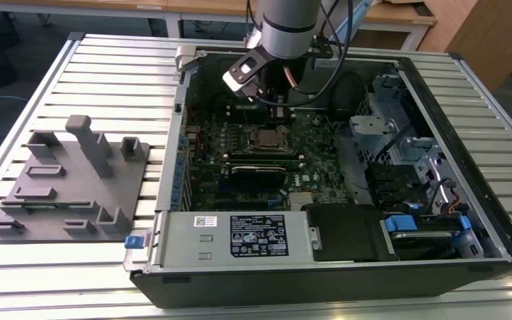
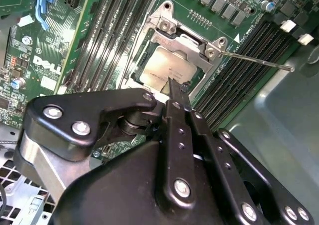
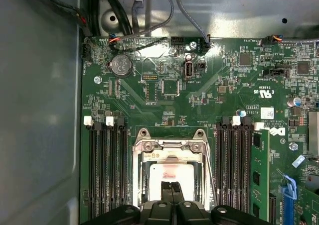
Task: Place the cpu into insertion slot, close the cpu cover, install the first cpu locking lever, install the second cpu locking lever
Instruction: 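Close the cpu cover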
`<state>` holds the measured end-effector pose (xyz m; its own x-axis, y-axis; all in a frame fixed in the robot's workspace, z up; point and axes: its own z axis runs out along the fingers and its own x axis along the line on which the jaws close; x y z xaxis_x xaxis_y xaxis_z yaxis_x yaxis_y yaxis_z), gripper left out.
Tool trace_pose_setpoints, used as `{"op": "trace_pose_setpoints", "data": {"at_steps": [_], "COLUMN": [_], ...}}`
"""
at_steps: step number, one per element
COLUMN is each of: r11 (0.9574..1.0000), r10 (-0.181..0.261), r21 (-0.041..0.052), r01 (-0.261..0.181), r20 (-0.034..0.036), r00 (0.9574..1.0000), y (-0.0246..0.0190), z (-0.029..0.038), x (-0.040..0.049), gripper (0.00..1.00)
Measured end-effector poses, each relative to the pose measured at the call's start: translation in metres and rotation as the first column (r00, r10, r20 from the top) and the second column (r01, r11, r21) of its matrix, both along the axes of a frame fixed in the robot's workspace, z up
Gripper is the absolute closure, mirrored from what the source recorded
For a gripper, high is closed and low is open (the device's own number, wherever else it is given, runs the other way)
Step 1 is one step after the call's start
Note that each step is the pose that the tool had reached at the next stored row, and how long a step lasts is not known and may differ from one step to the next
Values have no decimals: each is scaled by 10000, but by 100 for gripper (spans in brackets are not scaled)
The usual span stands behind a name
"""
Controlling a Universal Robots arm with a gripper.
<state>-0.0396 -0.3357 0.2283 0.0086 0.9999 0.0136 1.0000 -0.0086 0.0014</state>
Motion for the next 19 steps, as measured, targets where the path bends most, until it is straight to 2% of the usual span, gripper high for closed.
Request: {"op": "trace_pose_setpoints", "data": {"at_steps": [14, 19], "r11": [10000, 9991], "r10": [23, 427], "r21": [-2, -2], "r01": [-23, -427], "r20": [-1, 0], "r00": [10000, 9991], "y": [0, 0], "z": [-4, -4], "x": [-1, -1], "gripper": [90, 90]}}
